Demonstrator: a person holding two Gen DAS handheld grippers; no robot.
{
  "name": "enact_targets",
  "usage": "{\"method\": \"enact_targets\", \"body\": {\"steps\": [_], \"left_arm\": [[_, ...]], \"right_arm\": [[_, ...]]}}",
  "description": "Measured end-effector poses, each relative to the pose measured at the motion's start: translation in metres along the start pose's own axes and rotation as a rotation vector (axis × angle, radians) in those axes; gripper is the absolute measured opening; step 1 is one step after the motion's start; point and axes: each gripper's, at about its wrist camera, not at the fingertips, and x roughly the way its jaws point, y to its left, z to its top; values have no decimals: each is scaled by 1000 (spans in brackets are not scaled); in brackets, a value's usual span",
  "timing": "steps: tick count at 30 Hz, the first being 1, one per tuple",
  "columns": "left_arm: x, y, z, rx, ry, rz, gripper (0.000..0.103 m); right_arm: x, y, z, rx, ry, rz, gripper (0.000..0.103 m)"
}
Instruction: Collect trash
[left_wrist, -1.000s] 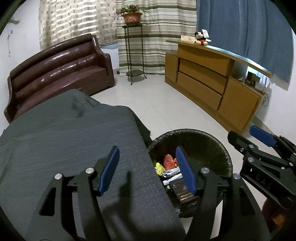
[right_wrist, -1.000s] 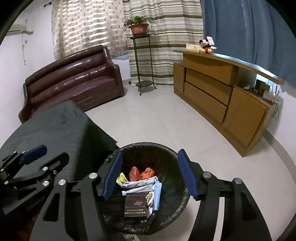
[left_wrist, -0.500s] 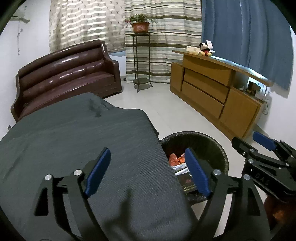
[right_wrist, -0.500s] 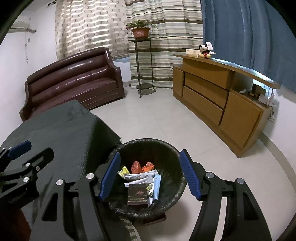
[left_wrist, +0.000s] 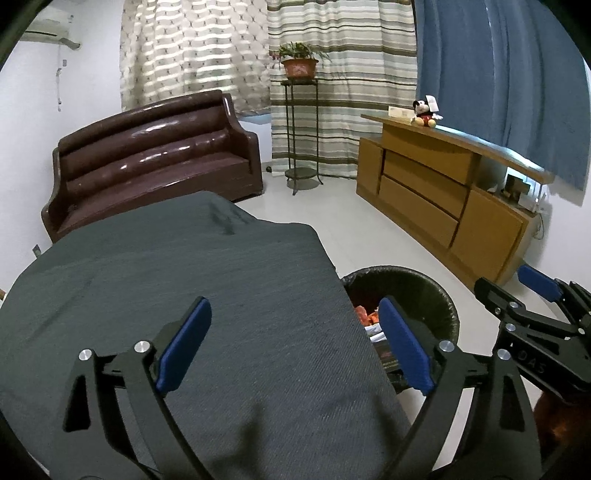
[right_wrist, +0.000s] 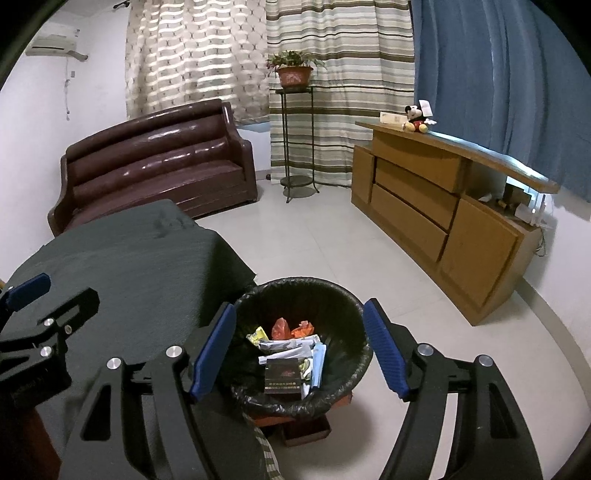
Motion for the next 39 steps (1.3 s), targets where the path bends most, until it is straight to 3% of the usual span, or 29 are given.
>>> {"method": "enact_targets", "body": {"steps": [16,39], "left_arm": [[-22,5,-1,-13,-32,-2,90],[-25,5,1,-14,-31,-5,90]], "right_arm": [[-24,5,-1,-1,-50,6,70],[-26,5,-1,-1,-58,6,71]]}}
